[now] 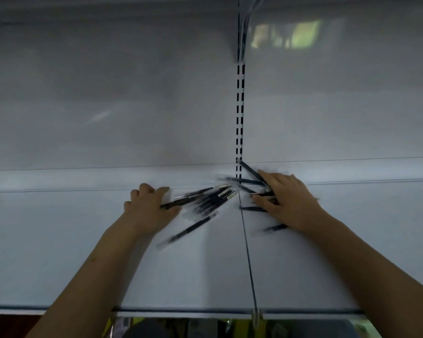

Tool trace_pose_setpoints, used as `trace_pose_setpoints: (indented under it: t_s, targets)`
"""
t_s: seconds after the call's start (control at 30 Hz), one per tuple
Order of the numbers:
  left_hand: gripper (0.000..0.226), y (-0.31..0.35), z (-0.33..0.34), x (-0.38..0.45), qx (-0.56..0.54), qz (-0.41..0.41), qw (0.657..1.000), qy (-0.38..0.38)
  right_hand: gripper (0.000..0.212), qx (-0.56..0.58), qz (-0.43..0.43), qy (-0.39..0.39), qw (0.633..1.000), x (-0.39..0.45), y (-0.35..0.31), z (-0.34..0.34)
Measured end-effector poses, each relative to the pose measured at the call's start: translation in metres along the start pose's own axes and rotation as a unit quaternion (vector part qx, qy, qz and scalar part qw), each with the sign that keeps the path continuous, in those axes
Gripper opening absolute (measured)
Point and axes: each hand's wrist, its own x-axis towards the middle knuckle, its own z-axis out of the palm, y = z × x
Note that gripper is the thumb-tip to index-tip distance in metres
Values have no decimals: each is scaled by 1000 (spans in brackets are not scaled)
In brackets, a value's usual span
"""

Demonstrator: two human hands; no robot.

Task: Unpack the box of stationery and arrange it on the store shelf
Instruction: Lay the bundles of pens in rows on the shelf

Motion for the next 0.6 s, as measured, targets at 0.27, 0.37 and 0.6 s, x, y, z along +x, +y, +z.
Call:
trace_pose_setpoints:
  t_s: [0.27,0.37,0.6]
  targets:
    - [18,13,-7,33,-38,95,992,-71,38,62,-95,42,993,37,-55,-9]
    - [16,18,0,31,-92,140,985,-44,29,83,-78,-2,994,59,-74,9]
    - [23,3,5,12,-194,117,974,25,18,10,-99,59,993,60,-73,41]
